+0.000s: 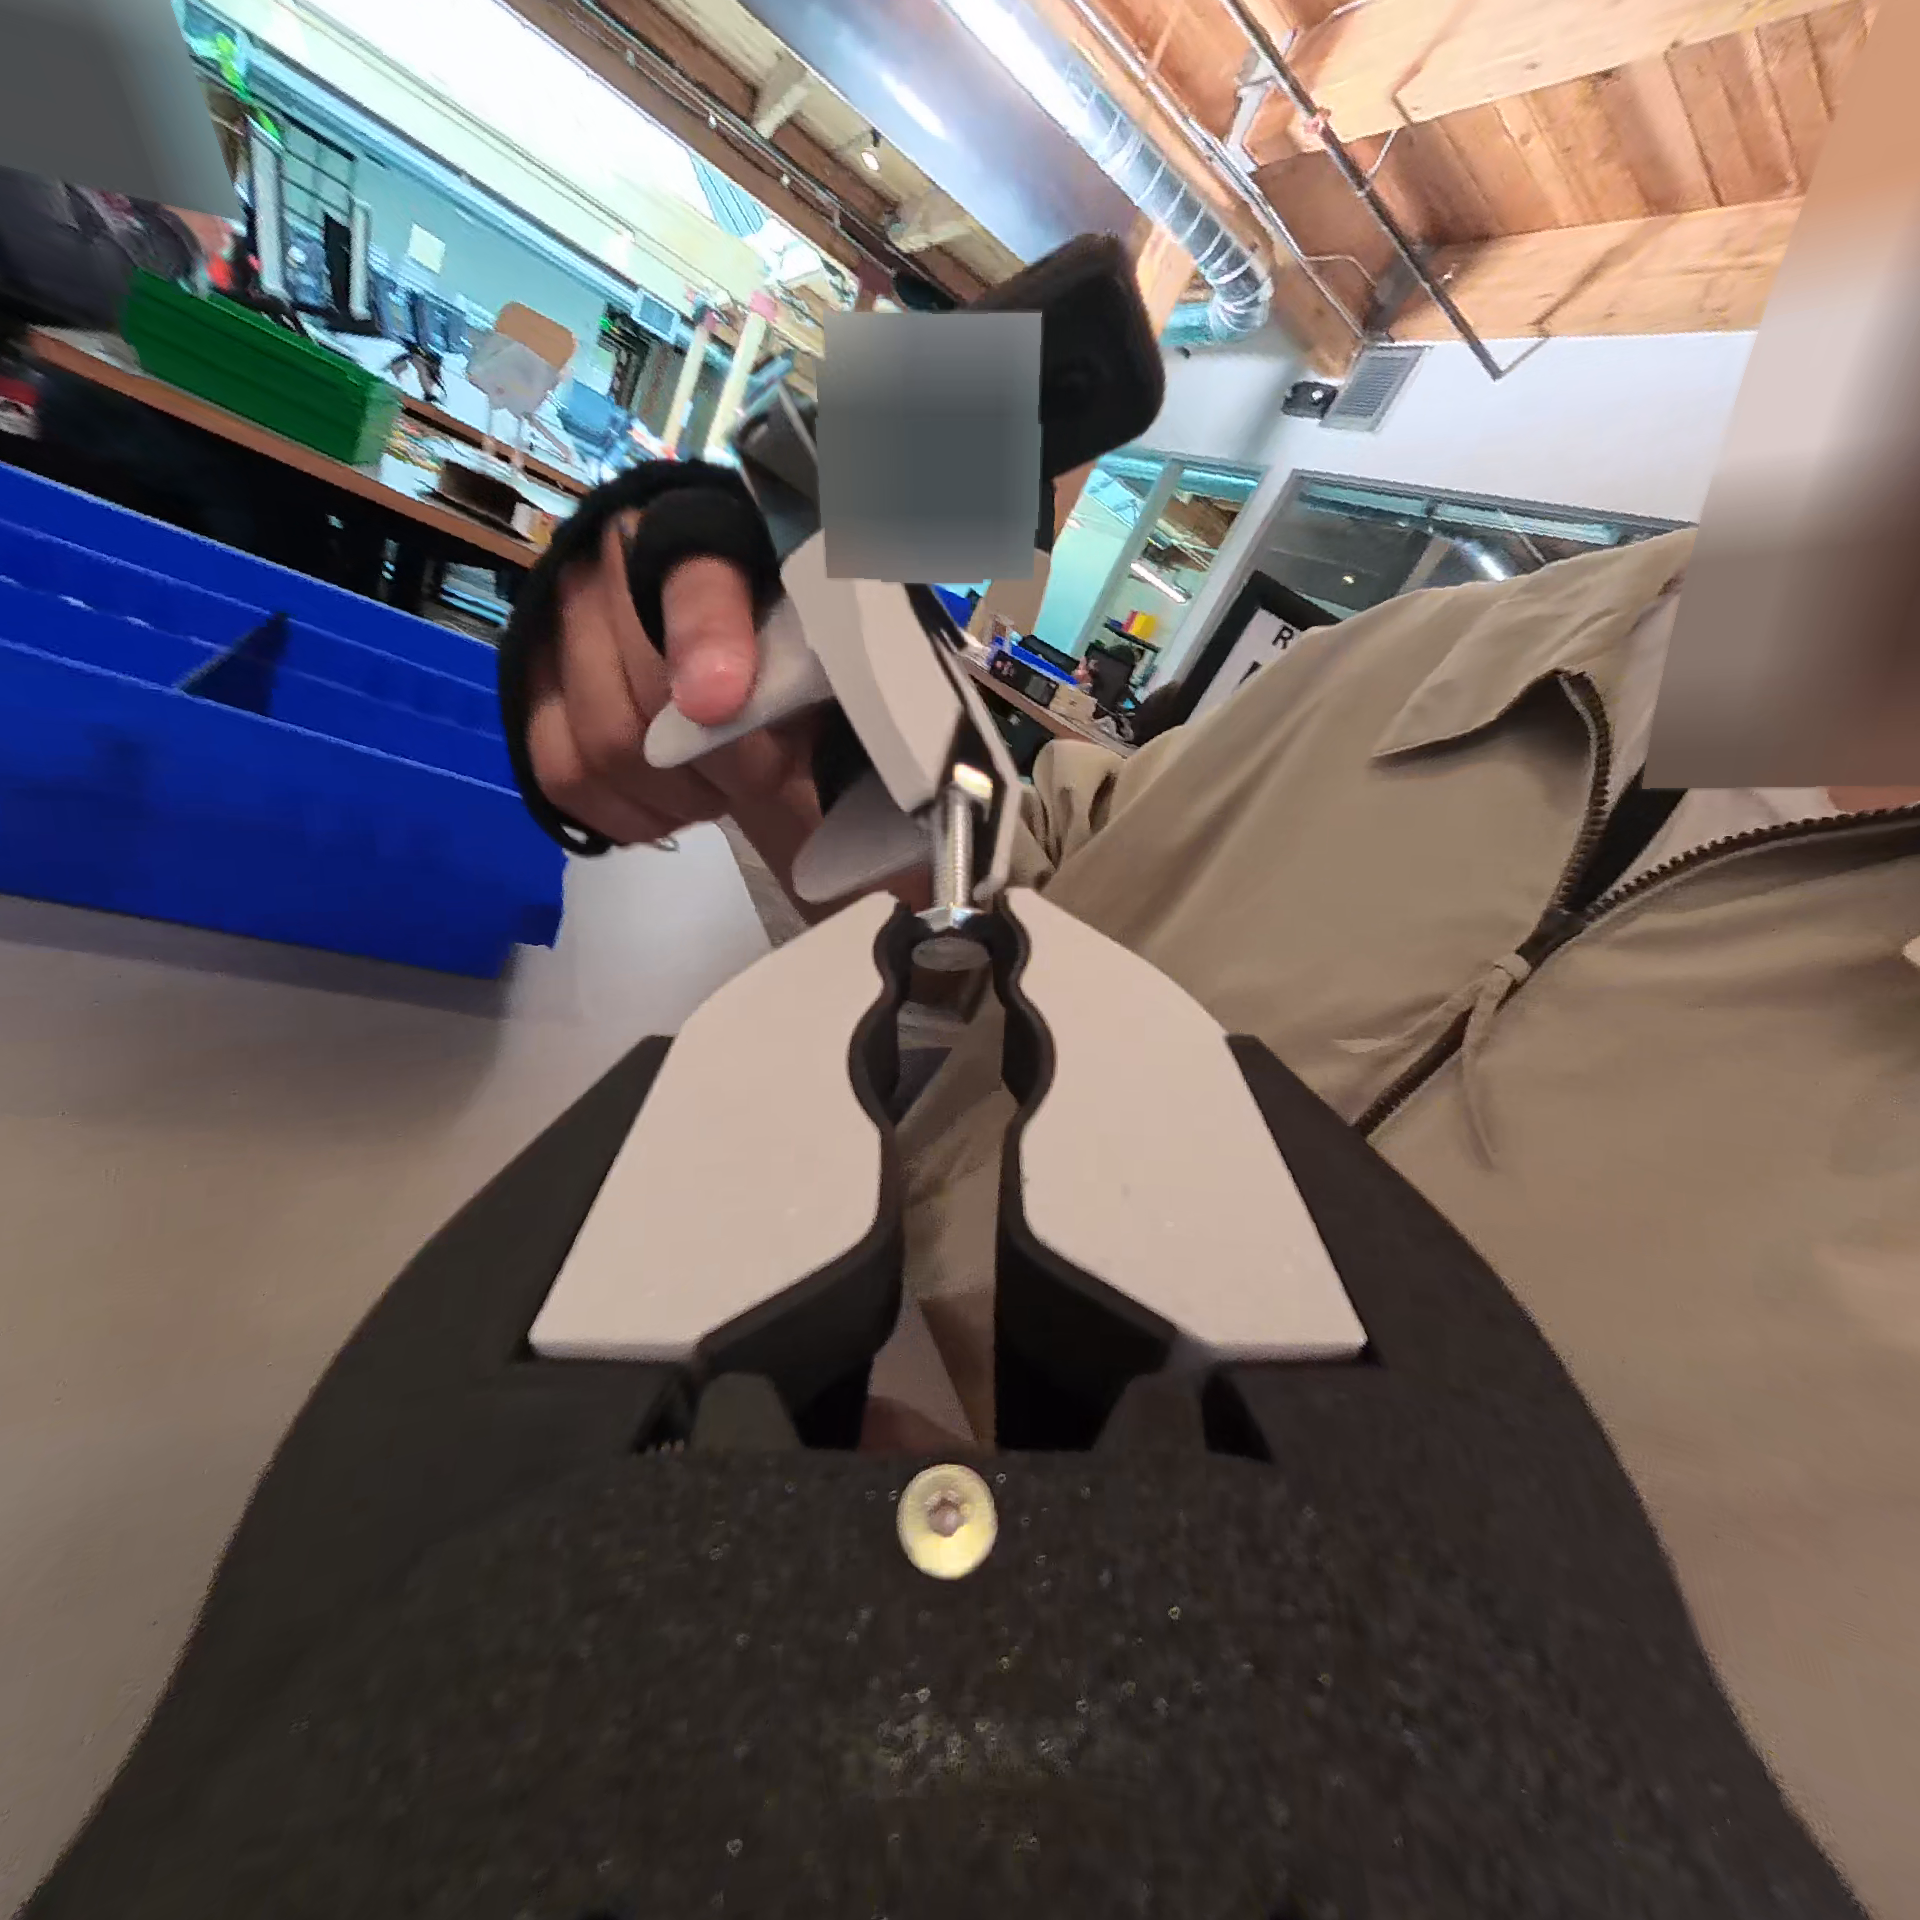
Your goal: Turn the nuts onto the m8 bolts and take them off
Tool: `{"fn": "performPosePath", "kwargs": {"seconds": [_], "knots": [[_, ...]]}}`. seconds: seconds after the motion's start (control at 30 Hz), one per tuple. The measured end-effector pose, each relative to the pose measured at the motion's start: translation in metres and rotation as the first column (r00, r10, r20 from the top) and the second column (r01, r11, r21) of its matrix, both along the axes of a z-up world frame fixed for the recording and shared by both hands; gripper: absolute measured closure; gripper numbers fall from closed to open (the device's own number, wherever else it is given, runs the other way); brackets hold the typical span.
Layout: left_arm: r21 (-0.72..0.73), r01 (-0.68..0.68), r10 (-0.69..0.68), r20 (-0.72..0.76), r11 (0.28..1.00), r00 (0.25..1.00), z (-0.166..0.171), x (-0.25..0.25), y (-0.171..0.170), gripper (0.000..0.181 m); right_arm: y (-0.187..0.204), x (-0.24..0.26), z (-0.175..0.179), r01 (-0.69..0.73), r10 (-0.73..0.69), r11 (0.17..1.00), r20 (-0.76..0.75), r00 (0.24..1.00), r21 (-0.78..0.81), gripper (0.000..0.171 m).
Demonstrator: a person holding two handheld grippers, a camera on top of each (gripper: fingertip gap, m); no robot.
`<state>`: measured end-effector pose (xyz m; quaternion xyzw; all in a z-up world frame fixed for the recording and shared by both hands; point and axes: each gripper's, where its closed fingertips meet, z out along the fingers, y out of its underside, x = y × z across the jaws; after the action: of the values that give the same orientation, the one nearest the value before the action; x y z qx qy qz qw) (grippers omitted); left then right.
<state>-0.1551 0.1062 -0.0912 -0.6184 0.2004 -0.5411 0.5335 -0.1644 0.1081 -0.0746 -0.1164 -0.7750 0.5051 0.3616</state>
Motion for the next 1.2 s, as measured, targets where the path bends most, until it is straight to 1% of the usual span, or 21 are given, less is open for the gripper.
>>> {"fn": "performPosePath", "kwargs": {"seconds": [0.07,0.13,0.2,0.23,0.3,0.37,0.4,0.43,0.5,0.53,0.6,0.63,0.67,0.7,0.77,0.8,0.9,0.97,1.03,1.1,1.2], "knots": [[0.042,-0.081,0.083,-0.054,0.996,0.995,0.0,-0.005,0.007,0.167,0.003,-0.001,0.002,0.015,-0.012,0.997,0.037,0.999,-0.082,0.129],[0.097,-0.171,0.184,-0.139,0.98,0.973,-0.001,-0.01,0.014,0.167,0.007,-0.001,0.003,0.041,-0.026,0.981,0.078,0.997,-0.188,0.122],[0.176,-0.286,0.324,-0.253,0.942,0.912,-0.006,-0.018,0.024,0.166,0.016,-0.005,0.004,0.105,-0.067,0.941,0.129,0.989,-0.322,0.124],[0.214,-0.315,0.369,-0.305,0.925,0.878,-0.008,-0.02,0.026,0.166,0.022,-0.008,0.003,0.147,-0.086,0.905,0.168,0.982,-0.399,0.125],[0.289,-0.384,0.472,-0.371,0.877,0.8,-0.01,-0.027,0.032,0.166,0.038,-0.02,-0.005,0.282,-0.136,0.803,0.3,0.944,-0.525,0.132],[0.336,-0.414,0.527,-0.413,0.846,0.743,-0.012,-0.03,0.034,0.167,0.045,-0.024,-0.017,0.372,-0.104,0.7,0.428,0.898,-0.61,0.132],[0.359,-0.436,0.56,-0.43,0.826,0.708,-0.013,-0.033,0.036,0.167,0.046,-0.025,-0.022,0.402,-0.069,0.662,0.482,0.874,-0.633,0.131],[0.368,-0.437,0.569,-0.45,0.821,0.688,-0.015,-0.033,0.036,0.167,0.043,-0.024,-0.023,0.401,-0.023,0.634,0.503,0.864,-0.661,0.129],[0.405,-0.458,0.61,-0.483,0.791,0.628,-0.019,-0.038,0.039,0.167,0.037,-0.024,-0.025,0.421,0.01,0.602,0.534,0.846,-0.678,0.132],[0.411,-0.45,0.609,-0.509,0.793,0.608,-0.024,-0.038,0.039,0.167,0.033,-0.024,-0.025,0.416,0.028,0.599,0.537,0.843,-0.684,0.132],[0.43,-0.448,0.621,-0.532,0.784,0.576,-0.028,-0.038,0.041,0.167,0.031,-0.028,-0.03,0.453,0.013,0.592,0.569,0.822,-0.667,0.136],[0.427,-0.435,0.609,-0.545,0.793,0.576,-0.032,-0.035,0.038,0.167,0.029,-0.029,-0.031,0.458,0.008,0.591,0.573,0.82,-0.664,0.138],[0.419,-0.426,0.597,-0.553,0.802,0.581,-0.034,-0.033,0.037,0.166,0.028,-0.03,-0.032,0.456,0.01,0.591,0.572,0.82,-0.665,0.143],[0.43,-0.429,0.607,-0.543,0.794,0.58,-0.033,-0.033,0.037,0.167,0.028,-0.031,-0.033,0.461,0.003,0.597,0.577,0.817,-0.657,0.153],[0.41,-0.43,0.594,-0.531,0.804,0.604,-0.032,-0.032,0.034,0.167,0.026,-0.03,-0.032,0.441,-0.011,0.633,0.563,0.827,-0.636,0.156],[0.399,-0.428,0.585,-0.515,0.811,0.627,-0.03,-0.031,0.032,0.167,0.024,-0.029,-0.032,0.424,-0.022,0.662,0.55,0.835,-0.618,0.156],[0.308,-0.413,0.513,-0.441,0.857,0.736,-0.027,-0.025,0.026,0.167,0.019,-0.025,-0.028,0.357,-0.054,0.757,0.492,0.869,-0.547,0.156],[0.219,-0.367,0.426,-0.378,0.904,0.822,-0.023,-0.021,0.02,0.166,0.014,-0.021,-0.024,0.292,-0.064,0.826,0.435,0.898,-0.482,0.156],[0.157,-0.296,0.332,-0.305,0.942,0.893,-0.018,-0.015,0.012,0.167,0.008,-0.015,-0.02,0.207,-0.065,0.898,0.348,0.935,-0.389,0.156],[0.119,-0.252,0.275,-0.245,0.96,0.93,-0.014,-0.012,0.008,0.167,0.006,-0.011,-0.015,0.157,-0.08,0.947,0.267,0.96,-0.279,0.156],[0.064,-0.187,0.195,-0.155,0.98,0.969,-0.009,-0.011,0.003,0.167,0.009,-0.005,-0.001,0.103,-0.074,0.976,0.151,0.986,-0.191,0.157]]}}
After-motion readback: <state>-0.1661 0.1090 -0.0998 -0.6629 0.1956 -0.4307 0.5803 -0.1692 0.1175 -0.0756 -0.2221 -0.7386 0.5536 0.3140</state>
